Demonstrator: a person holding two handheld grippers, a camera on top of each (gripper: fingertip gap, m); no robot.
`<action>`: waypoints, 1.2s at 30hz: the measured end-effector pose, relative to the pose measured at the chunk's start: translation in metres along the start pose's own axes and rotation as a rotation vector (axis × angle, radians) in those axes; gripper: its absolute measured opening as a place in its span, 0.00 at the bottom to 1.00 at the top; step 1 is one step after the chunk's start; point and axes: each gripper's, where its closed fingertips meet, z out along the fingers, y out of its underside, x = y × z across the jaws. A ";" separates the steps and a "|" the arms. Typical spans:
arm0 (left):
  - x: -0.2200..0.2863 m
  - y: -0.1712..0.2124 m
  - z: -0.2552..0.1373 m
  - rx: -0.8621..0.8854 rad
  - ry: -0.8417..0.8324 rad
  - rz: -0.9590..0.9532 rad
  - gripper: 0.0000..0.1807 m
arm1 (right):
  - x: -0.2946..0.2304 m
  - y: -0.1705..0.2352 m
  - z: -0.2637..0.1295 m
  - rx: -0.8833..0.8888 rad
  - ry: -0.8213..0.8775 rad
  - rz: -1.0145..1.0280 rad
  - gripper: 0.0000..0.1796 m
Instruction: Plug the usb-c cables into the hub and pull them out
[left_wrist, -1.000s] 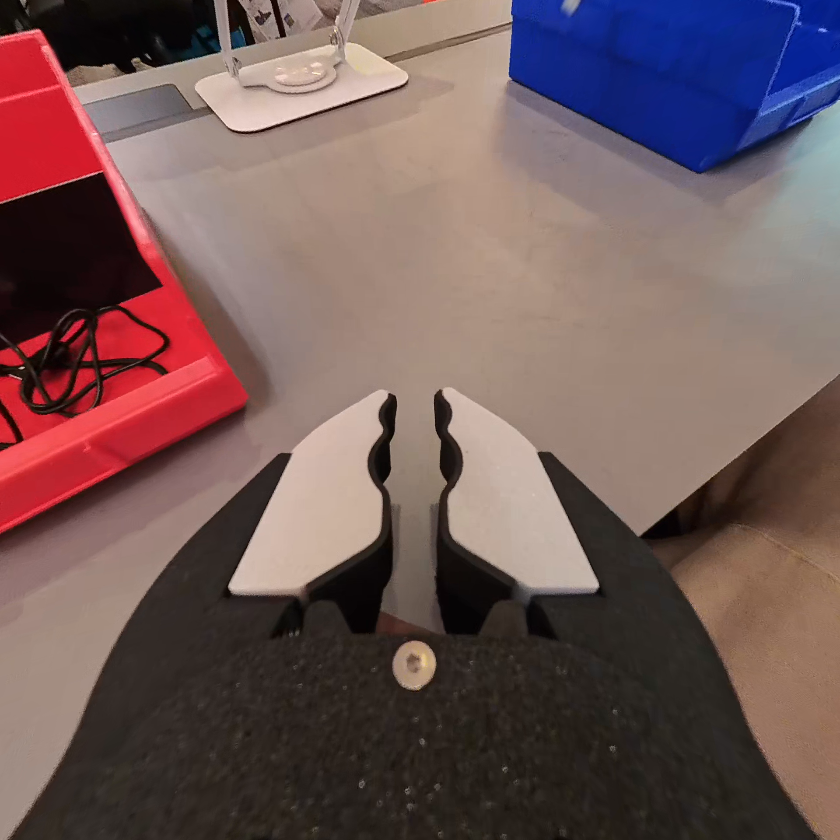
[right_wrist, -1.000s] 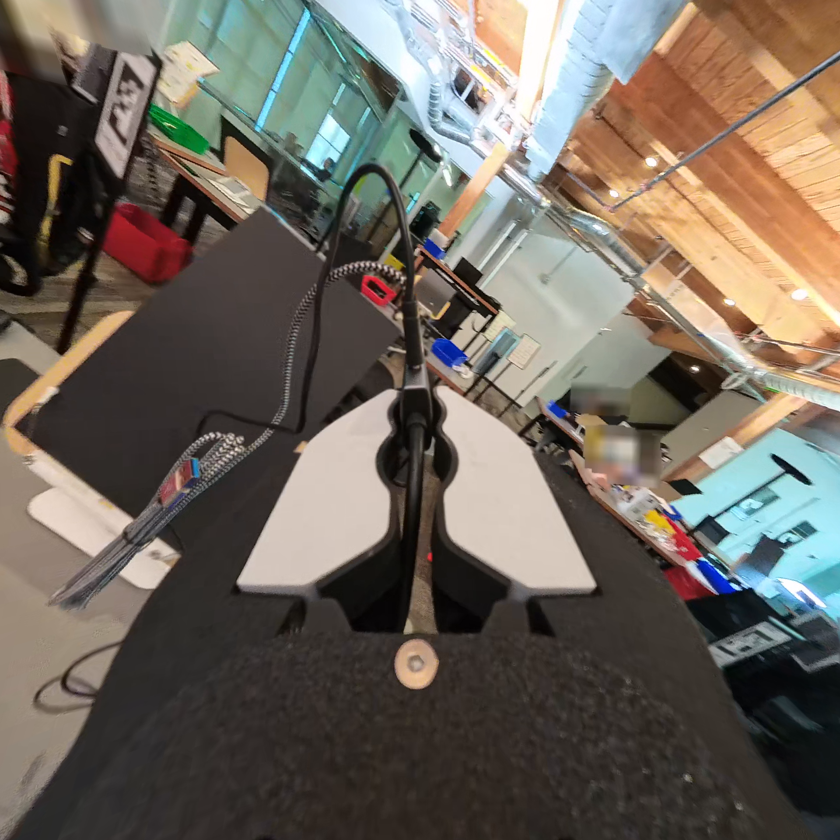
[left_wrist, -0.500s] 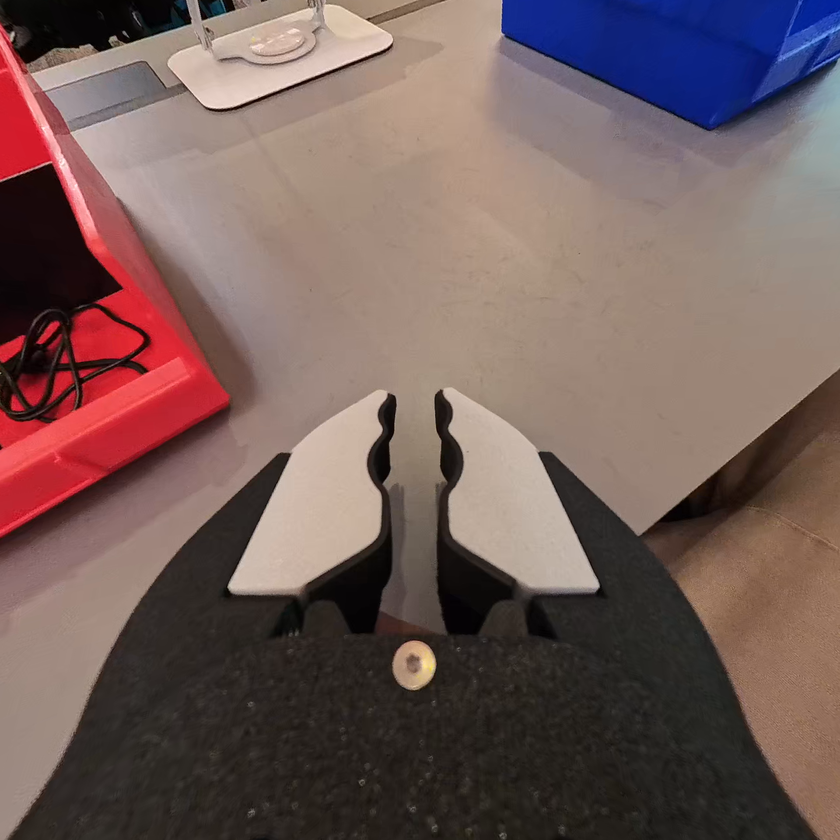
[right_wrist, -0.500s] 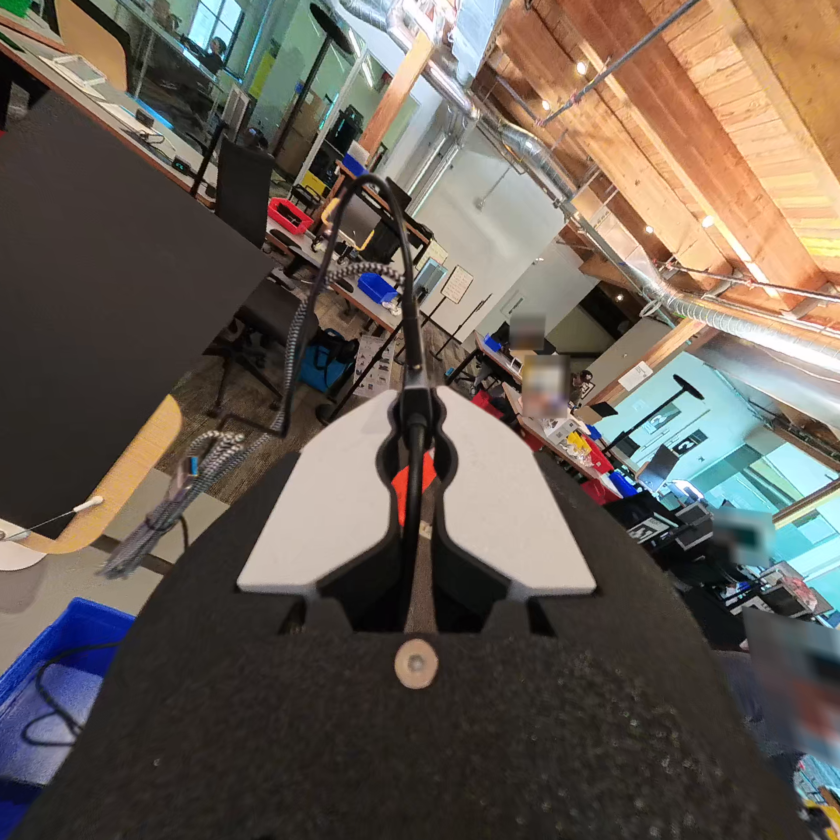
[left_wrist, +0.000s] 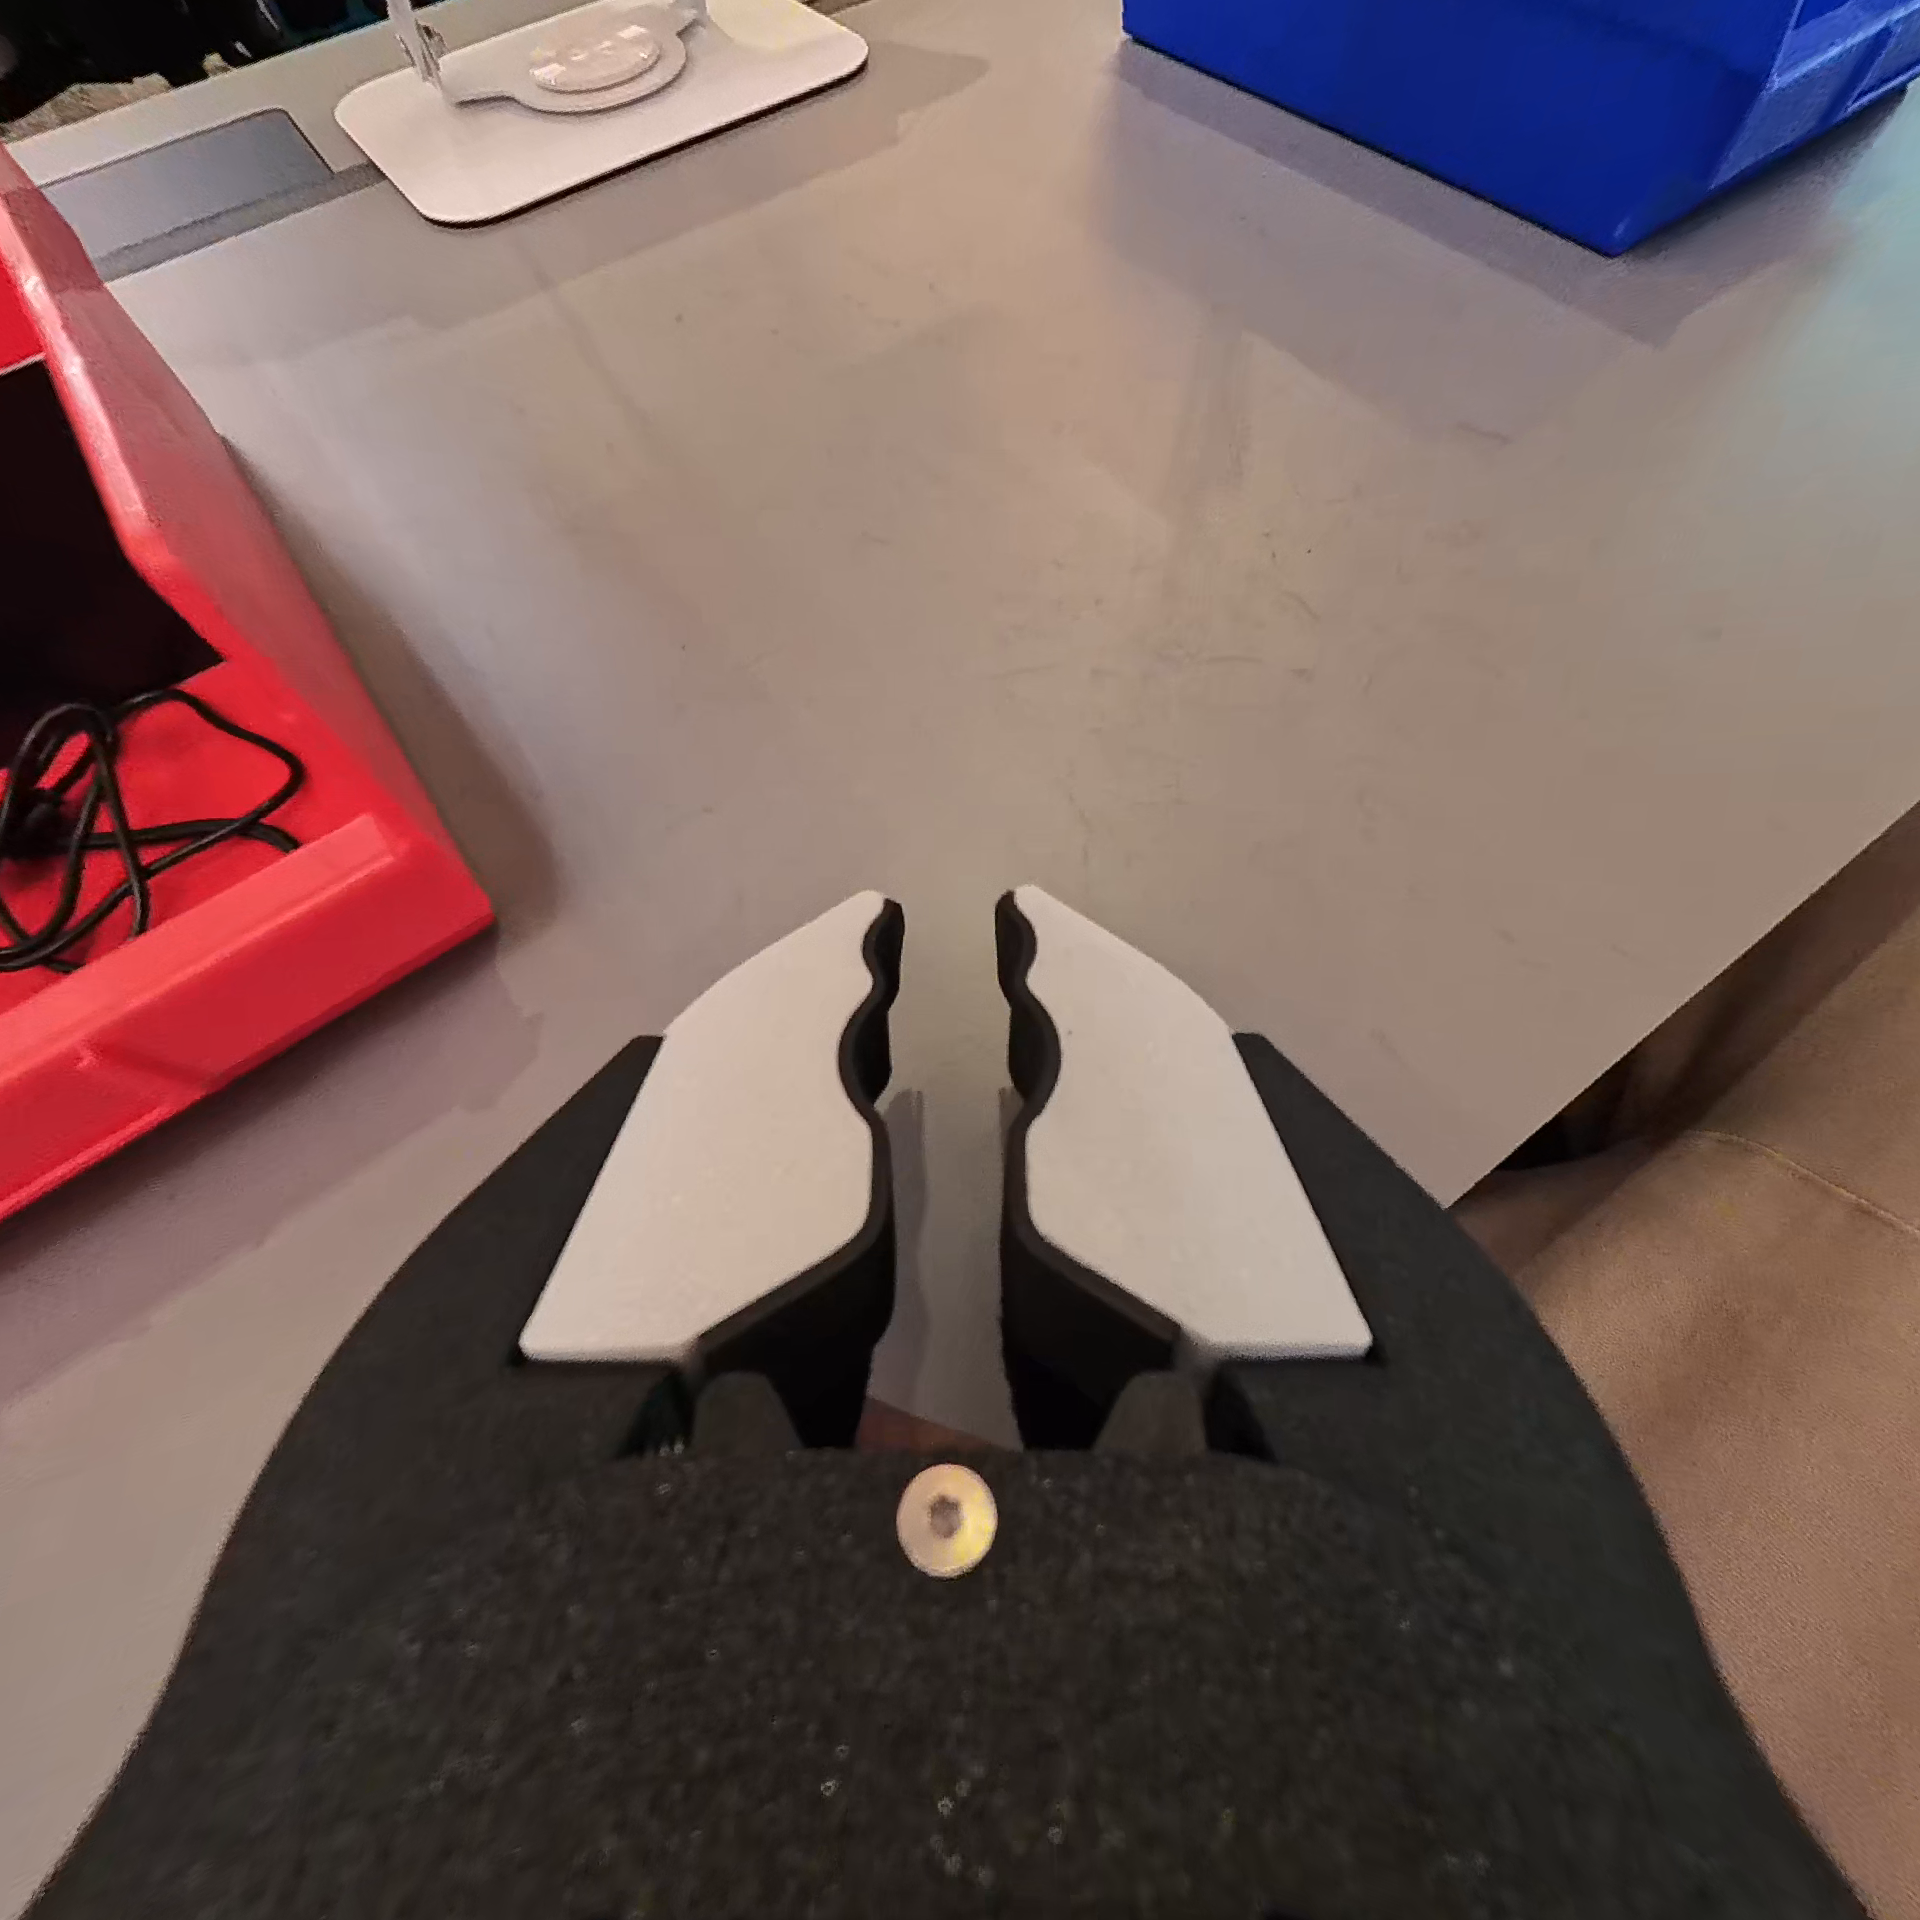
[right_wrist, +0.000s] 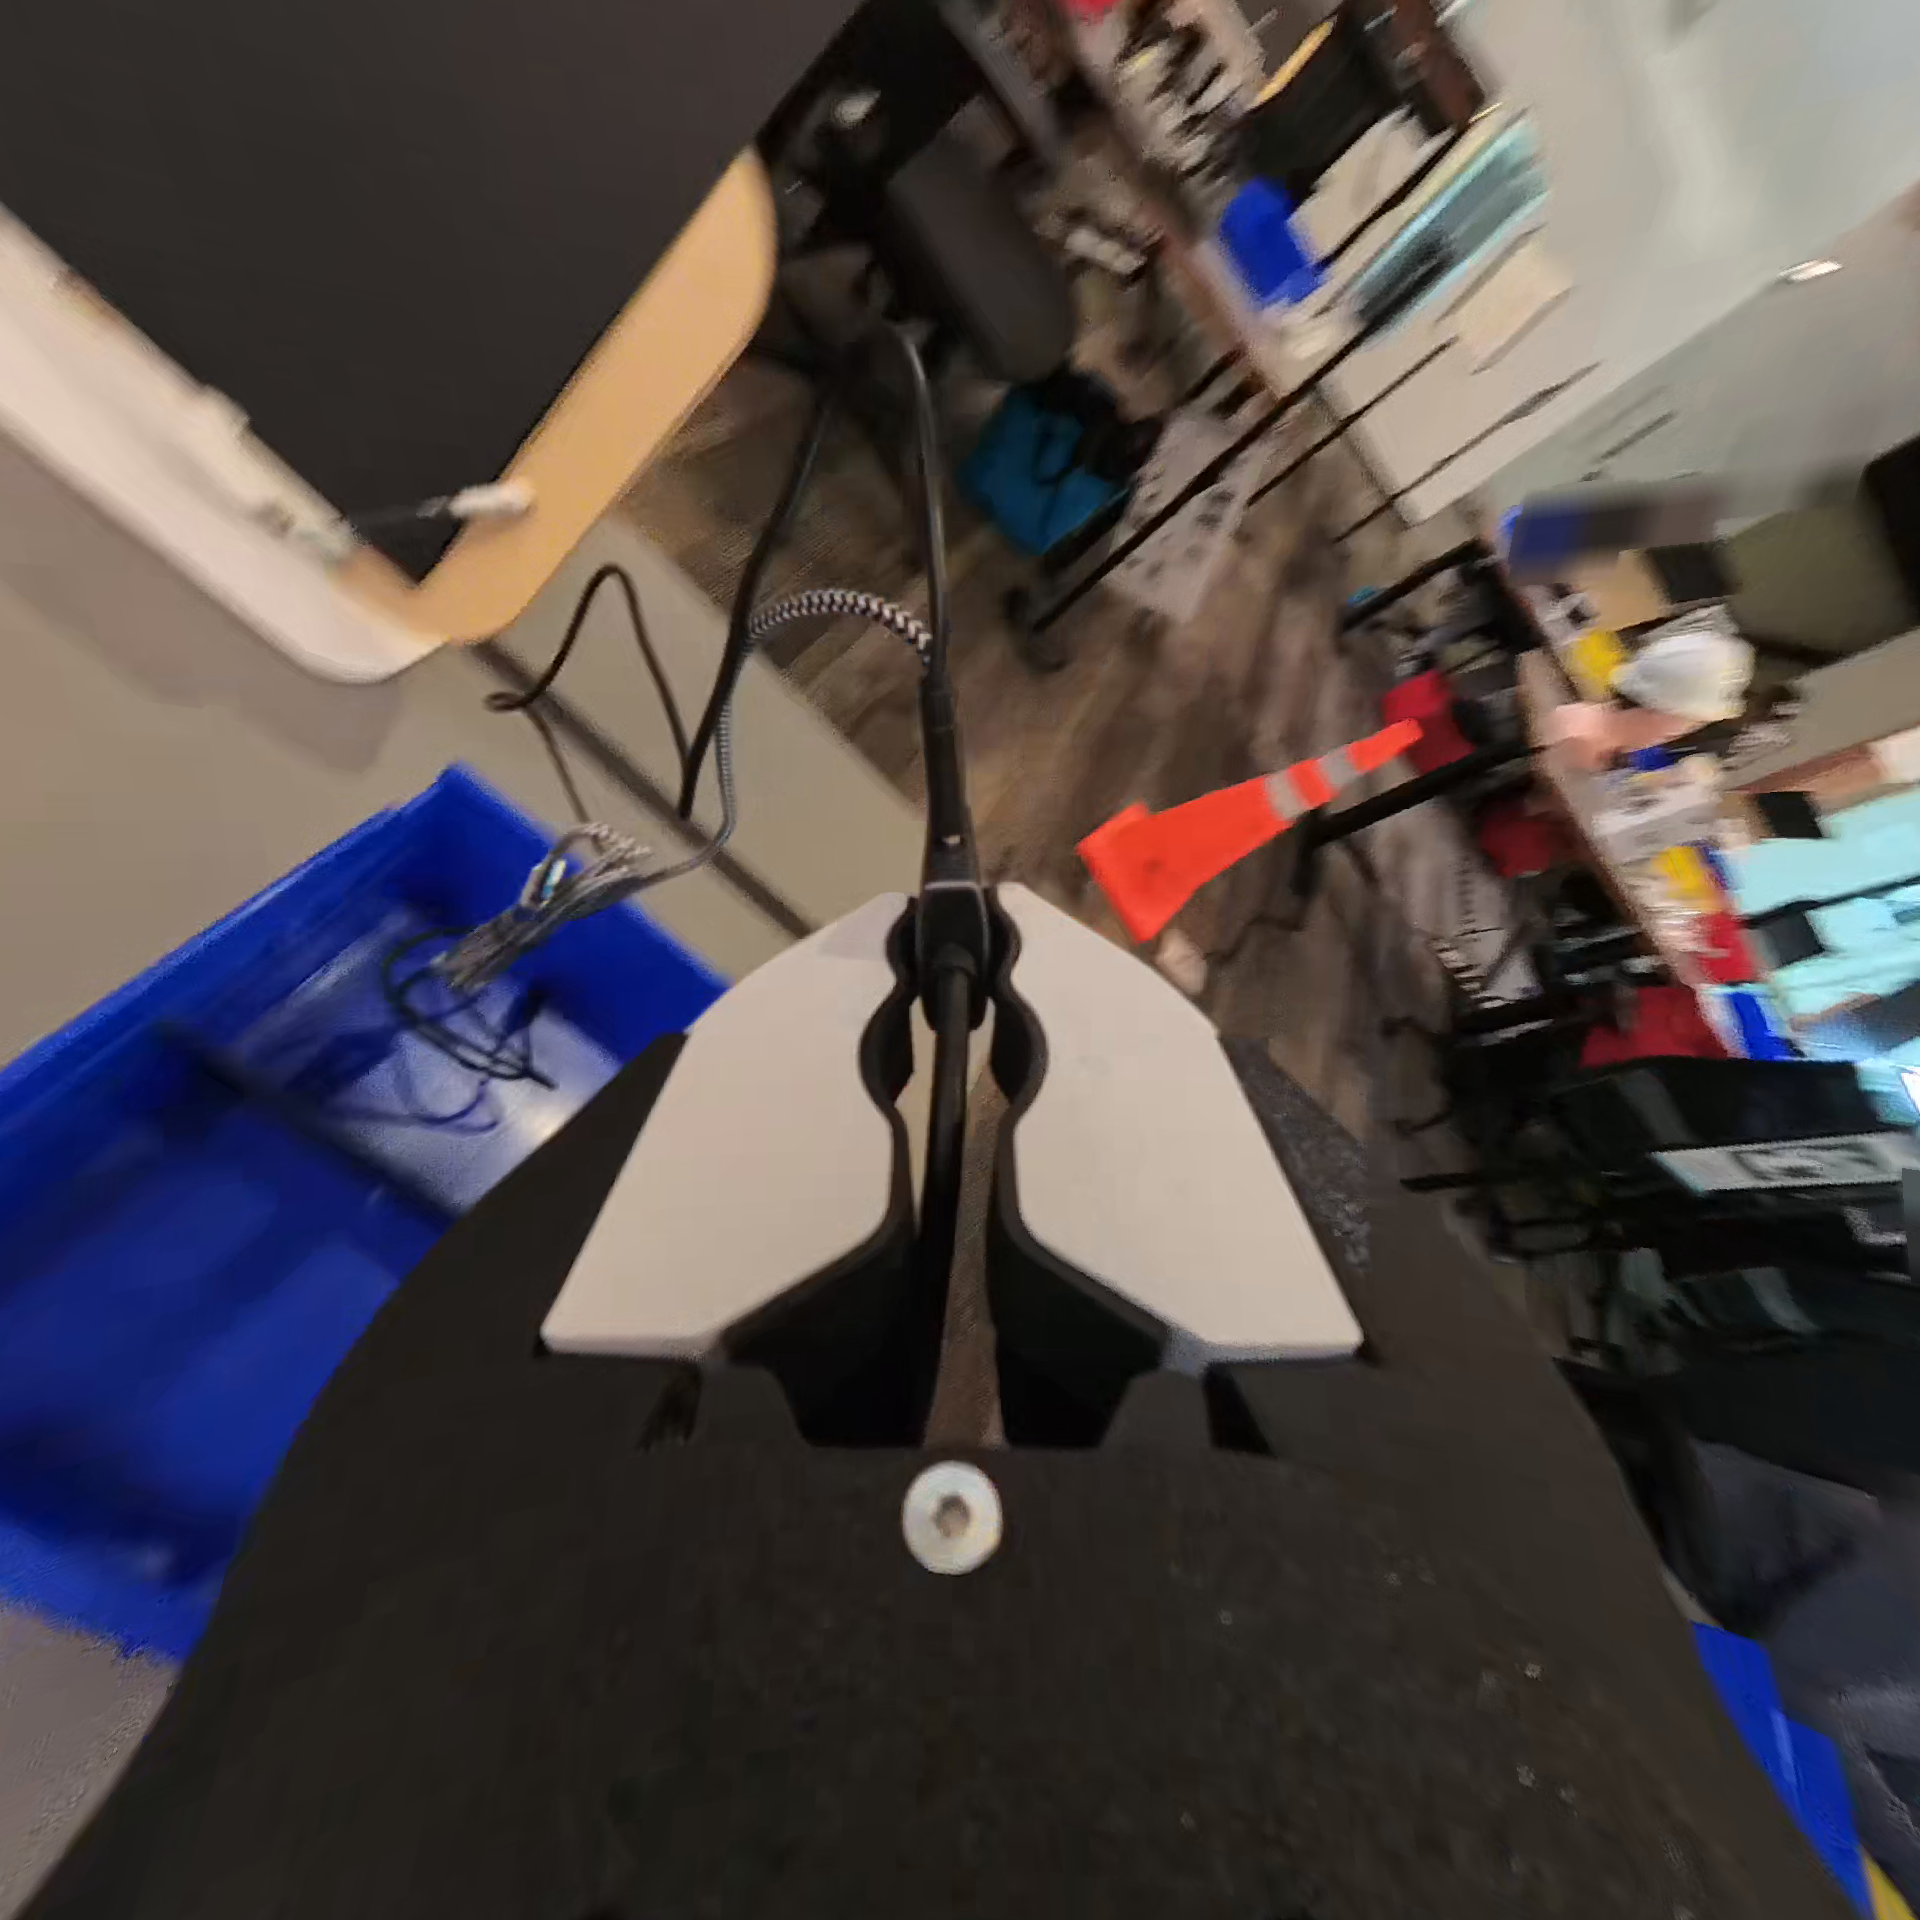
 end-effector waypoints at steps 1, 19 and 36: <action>0.001 0.000 0.001 -0.002 0.003 0.003 0.09 | -0.014 0.015 0.010 -0.037 -0.059 0.002 0.05; -0.004 0.008 0.005 -0.039 -0.023 0.030 0.09 | -0.157 0.096 0.119 -0.449 -0.644 -0.132 0.05; -0.013 0.012 0.002 -0.037 -0.037 0.009 0.09 | -0.204 0.123 0.162 -0.356 -0.920 -0.209 0.05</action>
